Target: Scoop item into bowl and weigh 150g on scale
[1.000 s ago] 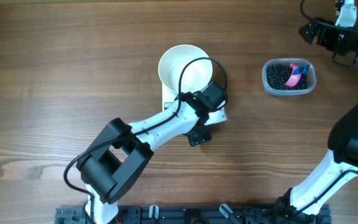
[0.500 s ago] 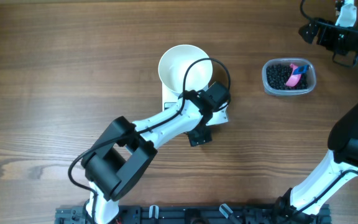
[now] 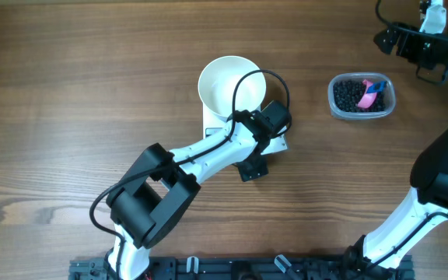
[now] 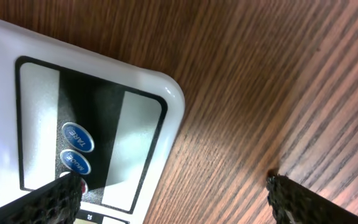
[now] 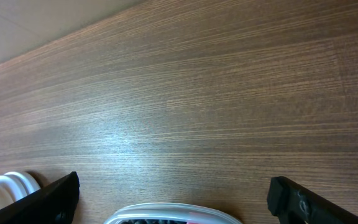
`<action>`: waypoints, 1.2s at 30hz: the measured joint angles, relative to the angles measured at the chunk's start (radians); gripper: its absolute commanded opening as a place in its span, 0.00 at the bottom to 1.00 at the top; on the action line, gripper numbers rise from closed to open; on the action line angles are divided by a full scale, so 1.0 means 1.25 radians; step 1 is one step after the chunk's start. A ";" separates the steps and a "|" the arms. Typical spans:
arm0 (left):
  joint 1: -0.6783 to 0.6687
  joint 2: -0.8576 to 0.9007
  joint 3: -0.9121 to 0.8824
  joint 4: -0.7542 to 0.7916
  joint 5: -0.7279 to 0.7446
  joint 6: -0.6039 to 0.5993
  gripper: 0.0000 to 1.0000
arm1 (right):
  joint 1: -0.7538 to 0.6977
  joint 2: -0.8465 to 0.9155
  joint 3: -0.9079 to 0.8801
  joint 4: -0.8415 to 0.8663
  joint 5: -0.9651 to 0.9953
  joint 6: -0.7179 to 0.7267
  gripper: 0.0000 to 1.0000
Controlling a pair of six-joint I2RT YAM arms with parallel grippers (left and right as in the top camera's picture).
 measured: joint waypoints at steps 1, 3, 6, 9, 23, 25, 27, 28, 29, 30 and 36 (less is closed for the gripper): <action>0.000 0.000 0.000 0.005 -0.002 -0.014 1.00 | 0.000 0.000 0.000 0.000 0.000 0.000 1.00; 0.000 0.002 0.001 0.024 -0.023 -0.037 1.00 | 0.000 0.000 0.000 0.000 0.000 0.000 1.00; 0.000 0.005 0.005 0.030 -0.037 -0.050 1.00 | 0.000 0.000 0.000 0.000 0.000 0.000 1.00; 0.000 0.003 0.005 0.031 -0.035 -0.063 1.00 | 0.000 0.000 0.000 0.000 0.000 0.000 1.00; 0.067 -0.232 -0.022 0.002 0.263 -0.156 1.00 | 0.000 0.000 0.000 0.000 0.000 0.000 1.00; 0.116 -0.288 -0.022 0.005 0.272 -0.187 1.00 | 0.000 0.000 0.000 0.000 0.000 0.000 1.00; 0.181 -0.329 -0.022 0.013 0.280 -0.224 1.00 | 0.000 0.000 0.000 0.000 0.000 0.000 1.00; 0.224 -0.343 -0.022 0.018 0.280 -0.250 1.00 | 0.000 0.000 0.000 0.000 0.000 0.000 1.00; 0.257 -0.348 -0.022 0.022 0.282 -0.268 1.00 | 0.000 0.000 0.000 0.000 0.000 0.000 1.00; 0.292 -0.350 -0.022 0.025 0.283 -0.286 1.00 | 0.000 0.000 0.000 0.000 0.000 0.000 1.00; 0.561 -0.350 -0.023 0.119 0.312 -0.383 1.00 | 0.000 0.000 0.000 0.000 0.000 0.000 1.00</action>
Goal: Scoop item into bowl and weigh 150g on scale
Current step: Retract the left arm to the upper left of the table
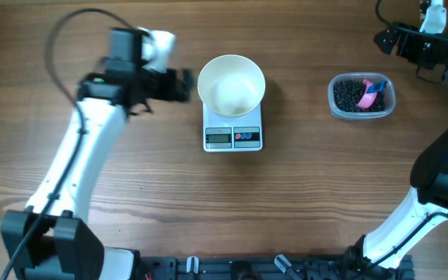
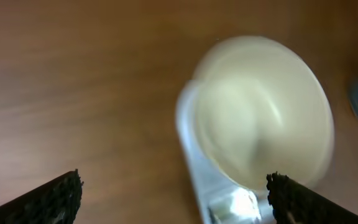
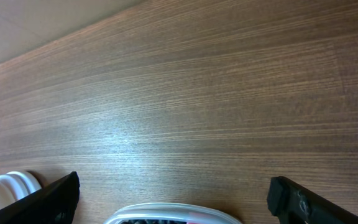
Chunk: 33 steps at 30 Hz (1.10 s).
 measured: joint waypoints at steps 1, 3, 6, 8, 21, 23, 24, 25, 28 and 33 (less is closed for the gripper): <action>0.043 0.000 0.000 0.029 0.000 -0.009 1.00 | 0.000 0.000 0.000 0.001 0.000 0.000 1.00; 0.104 0.002 0.000 0.069 0.001 -0.019 1.00 | 0.000 0.000 0.000 0.000 0.000 0.000 1.00; 0.173 0.014 0.000 0.106 0.000 -0.041 1.00 | 0.000 0.000 0.000 0.001 0.000 0.000 1.00; 0.209 0.037 0.000 0.109 -0.017 -0.064 1.00 | 0.000 0.000 0.000 0.001 0.000 0.000 1.00; 0.237 0.238 0.000 0.109 -0.116 -0.174 1.00 | 0.000 0.000 0.000 0.000 0.002 0.000 1.00; 0.237 0.258 0.000 0.109 -0.118 -0.183 1.00 | 0.000 0.000 0.000 0.000 0.002 0.000 1.00; 0.237 0.266 0.000 0.108 -0.121 -0.186 1.00 | 0.000 0.000 0.000 0.000 0.002 0.000 1.00; 0.237 0.273 0.000 0.109 -0.125 -0.187 1.00 | 0.000 0.000 0.000 0.000 0.002 0.000 1.00; 0.237 0.291 0.000 0.102 -0.130 -0.190 1.00 | 0.000 0.000 0.000 0.000 0.002 0.000 1.00; 0.237 0.296 0.000 0.077 -0.131 -0.192 1.00 | 0.000 0.000 0.000 0.000 0.002 0.000 1.00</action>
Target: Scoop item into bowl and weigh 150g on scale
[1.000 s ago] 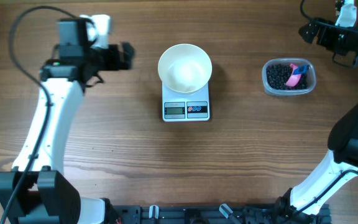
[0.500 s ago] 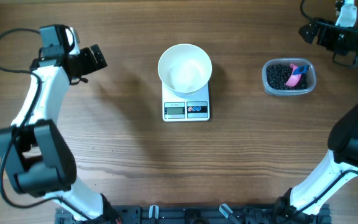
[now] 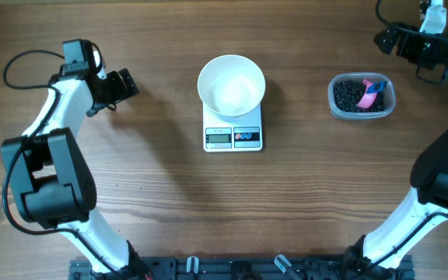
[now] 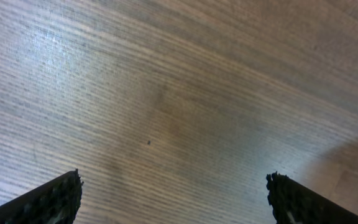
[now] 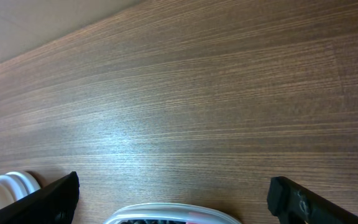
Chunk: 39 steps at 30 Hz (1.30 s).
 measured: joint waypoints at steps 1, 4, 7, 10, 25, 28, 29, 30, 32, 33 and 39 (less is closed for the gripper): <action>0.000 0.000 0.000 -0.012 0.000 0.000 1.00 | 0.000 0.000 0.000 0.000 0.000 0.000 1.00; 0.000 0.000 0.000 -0.067 -0.009 -0.012 1.00 | 0.000 0.000 0.000 0.000 0.000 0.000 1.00; -0.003 0.000 0.000 -0.151 -0.057 -0.059 1.00 | 0.000 0.000 0.000 0.001 0.000 0.000 1.00; -0.015 0.000 -0.005 -0.197 -0.088 -0.085 1.00 | 0.000 0.000 0.000 0.000 0.000 0.000 1.00; -0.349 -0.012 -0.005 -0.266 -0.110 0.026 1.00 | 0.000 0.000 0.000 0.000 0.000 0.000 1.00; -0.447 -0.035 -0.005 -0.302 -0.080 0.147 1.00 | 0.000 0.000 0.000 0.000 0.000 0.000 1.00; -0.475 -0.040 -0.005 -0.317 -0.050 0.192 1.00 | 0.000 0.000 0.000 0.000 0.000 0.000 1.00; -0.501 -0.042 -0.005 -0.326 -0.015 0.234 1.00 | 0.000 0.000 0.000 0.000 0.000 0.000 1.00; -0.541 -0.042 -0.005 -0.327 0.034 0.292 1.00 | 0.000 0.000 0.000 0.000 0.000 0.000 1.00; -0.555 -0.042 -0.005 -0.327 0.052 0.323 1.00 | 0.000 0.000 0.000 0.000 0.000 0.000 1.00; -0.550 -0.042 -0.005 -0.334 0.080 0.388 1.00 | 0.000 0.000 0.000 0.000 0.000 0.000 1.00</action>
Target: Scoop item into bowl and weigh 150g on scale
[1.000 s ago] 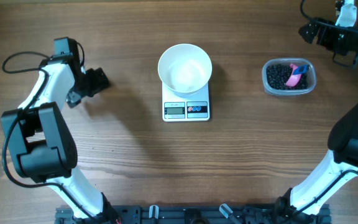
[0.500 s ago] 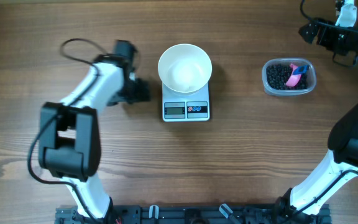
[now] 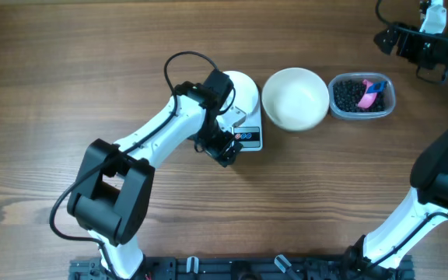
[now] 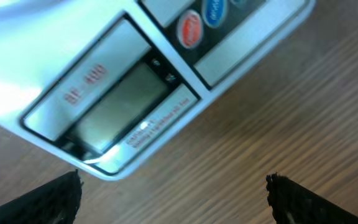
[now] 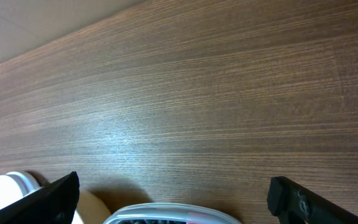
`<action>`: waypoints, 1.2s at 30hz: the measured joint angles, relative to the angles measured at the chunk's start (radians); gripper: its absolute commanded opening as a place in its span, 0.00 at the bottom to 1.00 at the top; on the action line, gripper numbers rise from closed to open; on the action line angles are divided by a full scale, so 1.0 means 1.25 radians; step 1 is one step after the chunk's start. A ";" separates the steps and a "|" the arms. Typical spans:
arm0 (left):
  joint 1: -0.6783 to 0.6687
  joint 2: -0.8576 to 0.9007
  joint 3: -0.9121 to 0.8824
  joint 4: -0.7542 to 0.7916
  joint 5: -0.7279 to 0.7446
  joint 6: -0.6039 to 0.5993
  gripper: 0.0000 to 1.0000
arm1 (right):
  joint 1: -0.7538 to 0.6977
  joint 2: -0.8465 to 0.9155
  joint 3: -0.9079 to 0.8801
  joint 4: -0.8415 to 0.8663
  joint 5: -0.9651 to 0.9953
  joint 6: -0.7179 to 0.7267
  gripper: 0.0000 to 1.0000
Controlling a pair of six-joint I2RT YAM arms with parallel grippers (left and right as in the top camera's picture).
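Note:
The white scale [image 3: 249,117] stands mid-table with nothing on its round platform. Its display and red and blue buttons fill the left wrist view, where the scale [image 4: 104,81] sits close. My left gripper [image 3: 225,149] hangs open at the scale's front edge, its fingers [image 4: 42,200] wide apart with nothing between them. The white bowl [image 3: 295,98] stands empty on the table right of the scale, beside a clear container [image 3: 362,95] of dark beads holding a pink scoop [image 3: 372,92]. My right gripper [image 3: 386,39] is open at the far right back, above the container rim [image 5: 166,211].
Bare wood lies left of the scale and along the front. The black base rail [image 3: 232,268] runs along the near edge. In the right wrist view the bowl [image 5: 86,208] shows beside the container.
The bowl was on the scale and now stands on the table to its right, next to the container. My left gripper was at the far left and is now at the scale's front panel.
My left gripper was first open at the scale's buttons, with the bowl on the platform. Then it was left of the bowl, then at the table's far left. Now the bowl is off the scale and the gripper is back at the panel. The right arm stayed still.

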 measured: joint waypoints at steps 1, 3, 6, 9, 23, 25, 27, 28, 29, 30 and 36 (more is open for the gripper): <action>0.006 0.000 0.000 0.010 0.000 -0.001 1.00 | 0.000 0.000 0.000 0.000 0.000 0.000 1.00; 0.014 0.000 -0.001 0.055 0.000 -0.001 1.00 | 0.000 0.000 0.000 0.000 0.000 0.000 1.00; 0.017 0.000 -0.002 0.146 0.000 -0.001 1.00 | 0.000 0.000 0.000 0.000 0.000 0.000 0.99; 0.017 0.000 -0.002 0.191 0.000 -0.025 0.99 | 0.000 0.000 0.000 0.000 0.000 0.000 0.99; 0.028 -0.005 0.092 0.605 0.005 -0.245 0.50 | 0.000 0.000 0.000 0.000 0.000 0.000 1.00; 0.028 0.010 0.092 0.615 0.005 -0.280 0.45 | 0.000 0.000 0.000 0.000 0.000 0.000 1.00; 0.027 0.034 0.092 0.612 0.004 -0.297 0.41 | 0.000 0.000 0.000 0.000 0.000 0.000 1.00; 0.024 0.051 0.092 0.608 0.003 -0.306 0.40 | 0.000 0.000 0.000 0.000 0.000 0.000 1.00; 0.022 0.061 0.092 0.606 0.002 -0.312 0.40 | 0.000 0.000 0.000 0.000 0.000 0.000 1.00; 0.018 0.070 0.092 0.605 0.002 -0.316 0.40 | 0.000 0.000 0.000 0.000 0.000 0.000 1.00; -0.019 0.079 0.092 0.611 0.000 -0.316 0.43 | 0.000 0.000 0.000 0.000 0.000 0.000 1.00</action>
